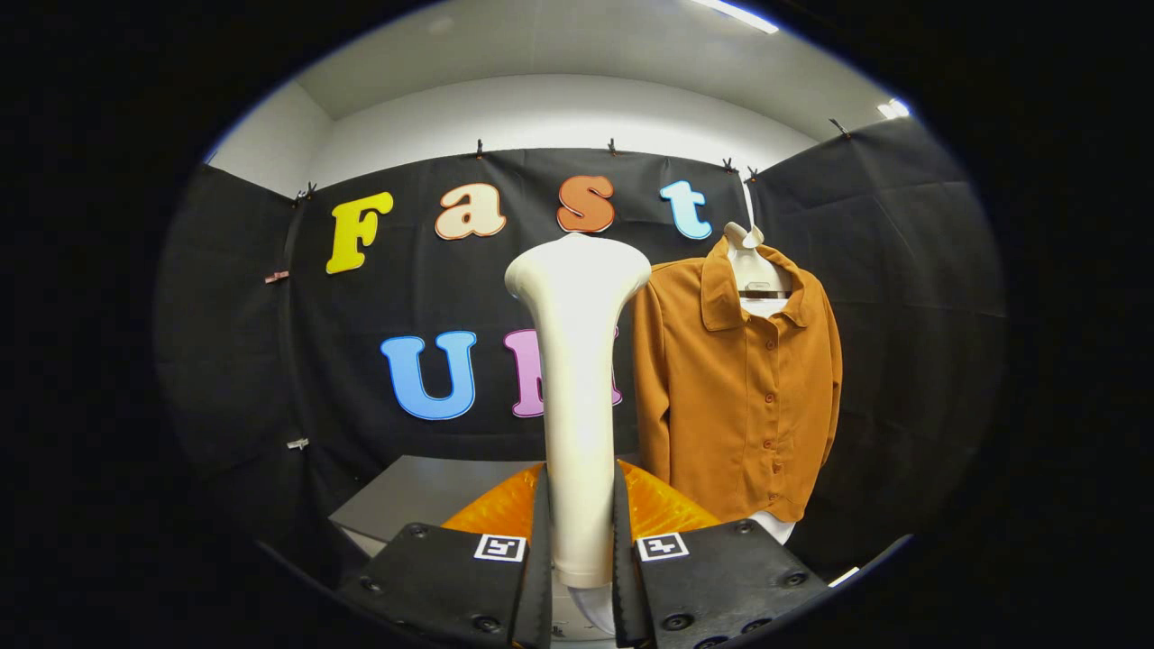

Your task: Iron the clothes twice with a garment steamer, once on the left side and once on the right side.

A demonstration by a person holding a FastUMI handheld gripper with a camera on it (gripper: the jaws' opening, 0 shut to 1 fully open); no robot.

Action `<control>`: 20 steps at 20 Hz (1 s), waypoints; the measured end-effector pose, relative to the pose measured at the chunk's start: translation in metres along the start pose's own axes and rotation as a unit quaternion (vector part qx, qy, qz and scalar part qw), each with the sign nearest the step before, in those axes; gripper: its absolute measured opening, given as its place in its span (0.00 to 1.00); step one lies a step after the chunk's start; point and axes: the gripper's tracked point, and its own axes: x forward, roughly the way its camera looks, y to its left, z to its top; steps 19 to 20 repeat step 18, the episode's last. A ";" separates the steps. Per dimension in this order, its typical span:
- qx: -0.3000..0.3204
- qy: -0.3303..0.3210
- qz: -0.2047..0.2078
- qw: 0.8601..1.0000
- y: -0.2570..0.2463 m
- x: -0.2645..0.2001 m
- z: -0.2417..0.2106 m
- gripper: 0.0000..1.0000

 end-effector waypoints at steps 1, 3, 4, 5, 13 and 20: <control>0.000 -0.001 0.000 1.000 0.000 0.000 0.001 0.30; 0.000 -0.003 0.001 1.000 0.002 0.000 0.002 0.30; 0.001 -0.004 0.001 1.000 0.002 -0.001 0.003 0.30; 0.001 -0.004 0.001 1.000 0.001 0.000 0.003 0.30; 0.002 0.000 0.001 1.000 0.004 0.001 0.001 0.30; 0.001 -0.001 0.000 1.000 0.005 0.003 0.001 0.30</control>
